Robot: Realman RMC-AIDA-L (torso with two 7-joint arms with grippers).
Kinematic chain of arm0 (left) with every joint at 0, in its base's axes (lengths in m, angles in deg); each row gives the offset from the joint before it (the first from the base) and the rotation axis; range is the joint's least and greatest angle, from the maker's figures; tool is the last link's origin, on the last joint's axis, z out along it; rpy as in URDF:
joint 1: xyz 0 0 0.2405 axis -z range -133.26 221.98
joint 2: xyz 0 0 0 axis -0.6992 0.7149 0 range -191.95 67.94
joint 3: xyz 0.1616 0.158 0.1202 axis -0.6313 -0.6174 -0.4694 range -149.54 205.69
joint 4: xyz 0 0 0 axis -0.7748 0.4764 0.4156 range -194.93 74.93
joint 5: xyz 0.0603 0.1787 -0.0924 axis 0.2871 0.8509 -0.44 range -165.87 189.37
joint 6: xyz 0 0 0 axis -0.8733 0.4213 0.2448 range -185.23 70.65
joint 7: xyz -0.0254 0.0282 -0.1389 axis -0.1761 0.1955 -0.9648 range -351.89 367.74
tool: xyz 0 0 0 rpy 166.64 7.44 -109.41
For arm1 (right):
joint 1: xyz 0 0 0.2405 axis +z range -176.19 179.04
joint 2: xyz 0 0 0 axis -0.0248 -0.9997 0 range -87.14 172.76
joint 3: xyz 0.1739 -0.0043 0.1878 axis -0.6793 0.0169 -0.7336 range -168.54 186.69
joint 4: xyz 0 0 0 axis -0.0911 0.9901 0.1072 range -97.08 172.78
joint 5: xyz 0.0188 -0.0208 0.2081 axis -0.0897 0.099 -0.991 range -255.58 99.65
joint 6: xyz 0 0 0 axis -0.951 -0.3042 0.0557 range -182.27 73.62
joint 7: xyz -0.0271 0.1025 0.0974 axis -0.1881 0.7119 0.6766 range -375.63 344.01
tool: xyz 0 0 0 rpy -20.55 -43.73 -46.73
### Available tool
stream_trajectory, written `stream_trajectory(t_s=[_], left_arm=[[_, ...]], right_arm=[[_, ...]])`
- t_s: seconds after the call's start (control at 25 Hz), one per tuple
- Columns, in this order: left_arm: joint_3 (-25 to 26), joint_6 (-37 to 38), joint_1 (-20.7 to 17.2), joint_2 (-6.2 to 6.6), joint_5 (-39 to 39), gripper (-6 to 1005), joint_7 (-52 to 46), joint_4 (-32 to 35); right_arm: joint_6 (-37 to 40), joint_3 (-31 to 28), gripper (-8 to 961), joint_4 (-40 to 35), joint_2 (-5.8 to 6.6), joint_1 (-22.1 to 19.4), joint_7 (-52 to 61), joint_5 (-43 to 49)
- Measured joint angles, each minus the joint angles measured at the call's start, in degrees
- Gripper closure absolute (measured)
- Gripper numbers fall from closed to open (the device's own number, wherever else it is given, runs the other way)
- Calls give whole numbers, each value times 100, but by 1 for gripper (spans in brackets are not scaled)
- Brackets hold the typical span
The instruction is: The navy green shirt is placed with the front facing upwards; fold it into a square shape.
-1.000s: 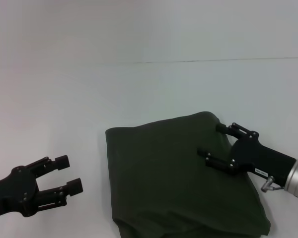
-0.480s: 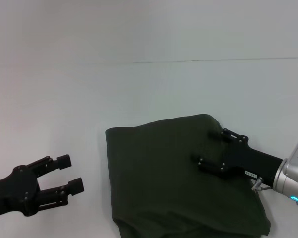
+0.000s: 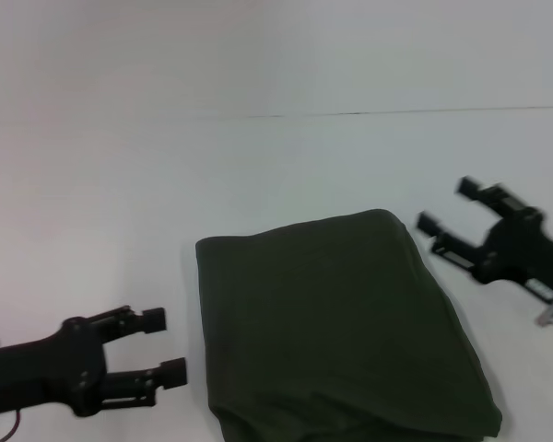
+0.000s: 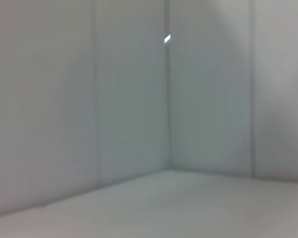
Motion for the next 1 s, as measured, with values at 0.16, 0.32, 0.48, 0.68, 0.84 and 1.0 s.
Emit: stream_trajectory(t_s=[0.16, 0.32, 0.48, 0.68, 0.84, 1.0], left_arm=[[-452, -281, 358, 82, 122, 195, -1301, 155], [-689, -512, 669, 123, 256, 197, -2254, 338], [-1227, -1163, 996, 211, 603, 199, -3673, 438], [-1548, -1738, 1341, 304, 982, 201, -5025, 301], [-1568, -1943, 1399, 308, 1030, 203, -5489, 224], [-1613, -2109, 1475, 306, 1033, 205, -5714, -97]], right_arm=[[278, -193, 108, -185, 1, -295, 245, -185], [427, -424, 108, -235, 2, -546, 279, -198], [539, -570, 108, -249, 4, -730, 279, -200], [584, -640, 108, -320, 2, -849, 279, -203], [588, -665, 108, -353, 1, -877, 279, -206], [590, -671, 108, -402, 1, -885, 279, -207]])
